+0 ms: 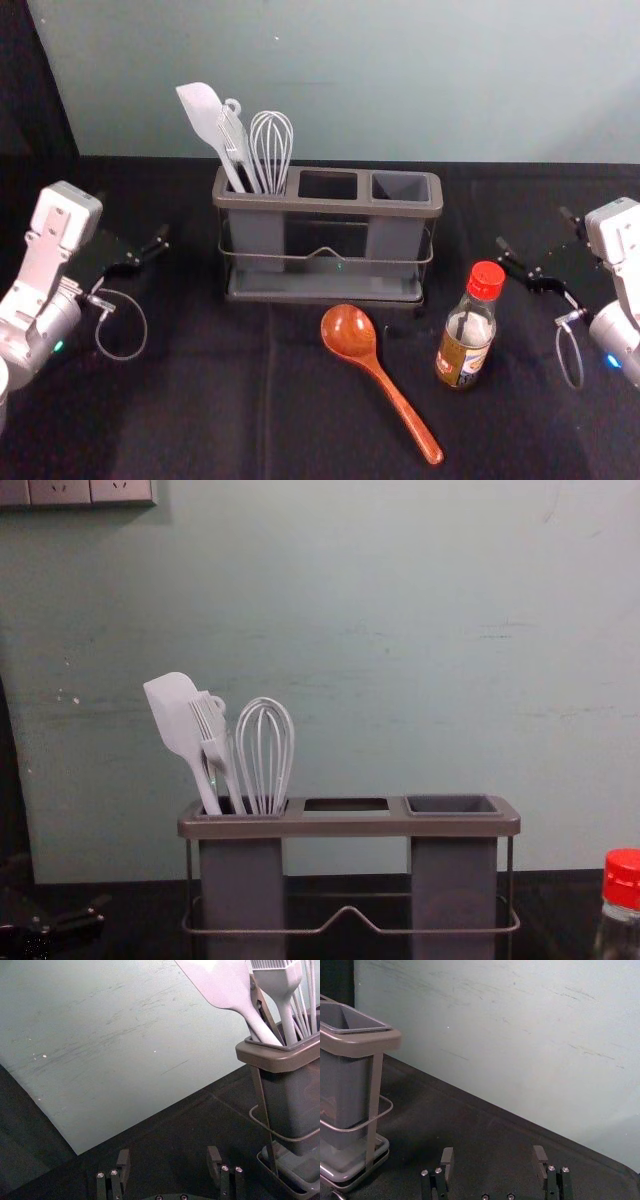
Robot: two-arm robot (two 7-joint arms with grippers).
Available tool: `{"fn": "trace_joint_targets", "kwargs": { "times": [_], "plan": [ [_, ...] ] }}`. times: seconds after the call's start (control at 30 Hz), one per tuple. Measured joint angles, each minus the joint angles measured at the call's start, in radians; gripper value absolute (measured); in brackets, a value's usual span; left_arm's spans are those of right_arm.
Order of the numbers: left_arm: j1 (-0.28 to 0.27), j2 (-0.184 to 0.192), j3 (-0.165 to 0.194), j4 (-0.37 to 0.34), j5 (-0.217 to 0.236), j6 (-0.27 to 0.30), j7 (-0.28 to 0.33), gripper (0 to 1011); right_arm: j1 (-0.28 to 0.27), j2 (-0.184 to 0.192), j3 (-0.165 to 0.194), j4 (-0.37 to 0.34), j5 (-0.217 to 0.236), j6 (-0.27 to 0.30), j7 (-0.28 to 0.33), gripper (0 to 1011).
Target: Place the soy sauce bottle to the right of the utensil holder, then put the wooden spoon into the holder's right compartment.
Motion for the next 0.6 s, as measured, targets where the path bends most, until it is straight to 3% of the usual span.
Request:
{"fn": "trace_joint_targets", "kwargs": {
  "times": [0.6],
  "plan": [
    [0.0, 0.0, 0.0, 0.0, 0.0, 0.0, 0.0, 1005, 0.0, 0.0, 0.0, 0.0, 0.0, 0.0, 0.0, 1002]
  ]
}}
